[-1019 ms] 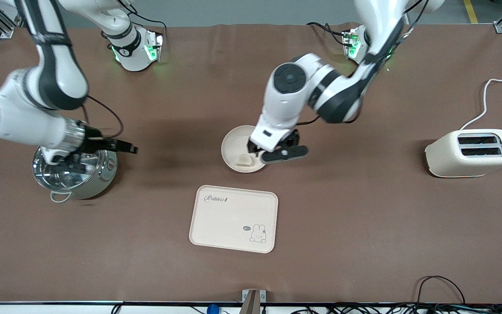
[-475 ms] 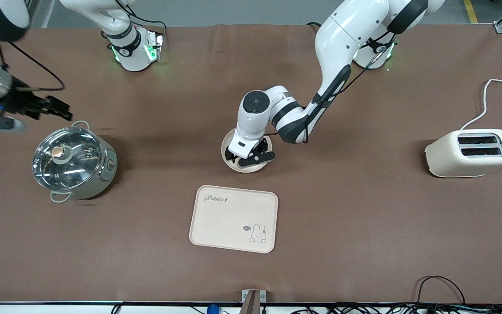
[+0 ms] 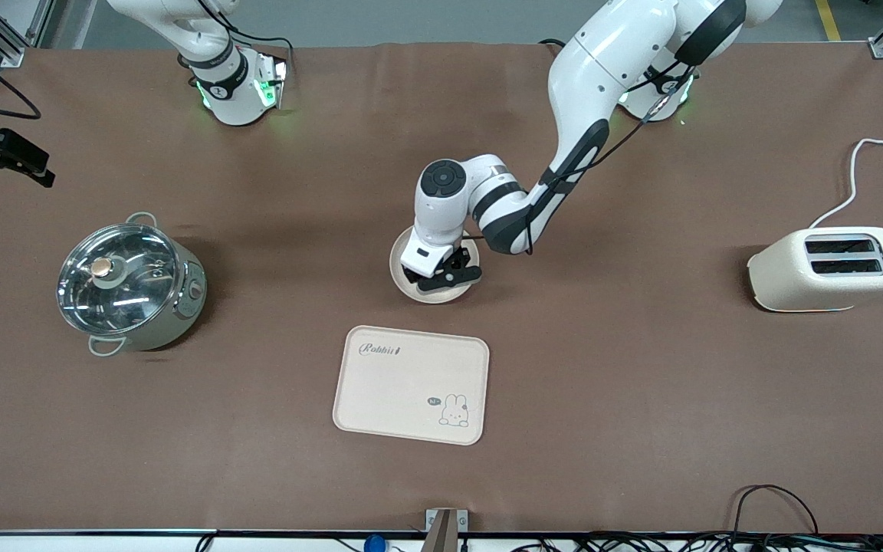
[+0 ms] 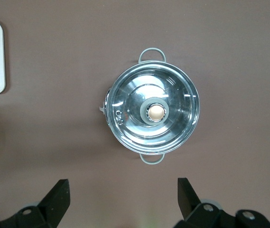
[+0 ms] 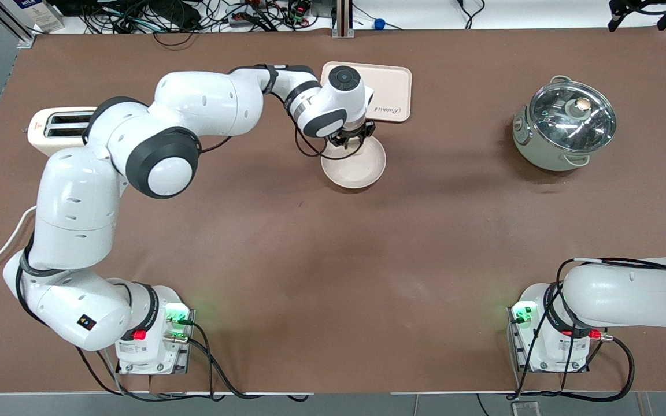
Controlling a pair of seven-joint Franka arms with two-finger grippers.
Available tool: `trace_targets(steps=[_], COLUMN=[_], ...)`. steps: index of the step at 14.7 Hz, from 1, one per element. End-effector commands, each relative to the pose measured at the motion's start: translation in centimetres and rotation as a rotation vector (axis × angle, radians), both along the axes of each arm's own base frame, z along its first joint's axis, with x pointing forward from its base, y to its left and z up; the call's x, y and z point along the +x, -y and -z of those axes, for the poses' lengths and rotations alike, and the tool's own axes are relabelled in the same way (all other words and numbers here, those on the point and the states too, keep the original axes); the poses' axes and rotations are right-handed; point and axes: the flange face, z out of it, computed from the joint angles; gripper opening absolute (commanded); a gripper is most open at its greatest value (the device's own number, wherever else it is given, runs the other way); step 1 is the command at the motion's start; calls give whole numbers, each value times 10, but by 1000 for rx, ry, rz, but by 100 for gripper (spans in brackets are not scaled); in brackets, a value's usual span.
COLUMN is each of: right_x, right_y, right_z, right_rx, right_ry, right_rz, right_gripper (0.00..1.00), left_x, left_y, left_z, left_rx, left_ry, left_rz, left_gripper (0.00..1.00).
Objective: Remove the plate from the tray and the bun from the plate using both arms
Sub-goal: 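Lower the left gripper into the plate and grasp the white bun, then lift the bun and carry it toward the toaster with the left gripper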
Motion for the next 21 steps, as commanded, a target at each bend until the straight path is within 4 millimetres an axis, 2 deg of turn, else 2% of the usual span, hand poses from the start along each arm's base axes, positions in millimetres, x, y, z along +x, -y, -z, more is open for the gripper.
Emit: trace_targets(steps=[1, 3, 6, 7, 8, 10, 12, 14, 15, 16, 19, 20, 21], right_x=[2, 5, 15, 16, 17, 16, 15, 15, 15, 15, 16, 15, 15], right_y=[-5, 0, 0, -2, -2, -4, -6, -7, -6, -6, -9, -10, -12], right_z=[2, 6, 9, 9, 8, 8, 7, 7, 7, 7, 5, 5, 6], right_rx=[-25, -26, -25, -25, -25, -25, -25, -24, -24, -24, -14, -14, -12], right_ry=[-14, -18, -17, -14, -11, -10, -11, -11, -11, -8, -2, -5, -8], right_rz=[-16, -6, -5, -8, -8, -11, -12, -12, -11, -11, -9, -9, -12], right_gripper=[100, 100, 100, 100, 100, 100, 100, 100, 100, 100, 100, 100, 100], left_x=[-2, -2, 5, 11, 17, 53, 98, 129, 134, 143, 155, 157, 158], left_y=[1, 1, -3, -11, -21, -70, -138, -201, -225, -256, -323, -341, -358], left_z=[0, -1, -14, -31, -56, -106, -132, -131, -121, -108, -72, -59, -46], left_rx=[4, 1, 11, 48, 105, 150, 144, 185, 199, 202, 175, 158, 140], left_ry=[18, 16, 21, 21, 8, -29, -78, -134, -167, -192, -189, -167, -146], left_rz=[-32, -54, -58, -59, -24, 99, 209, 340, 405, 427, 435, 449, 453], left_gripper=[18, 1, 0, 0, 0, 0, 0, 0, 1, 1, 3, 6, 13])
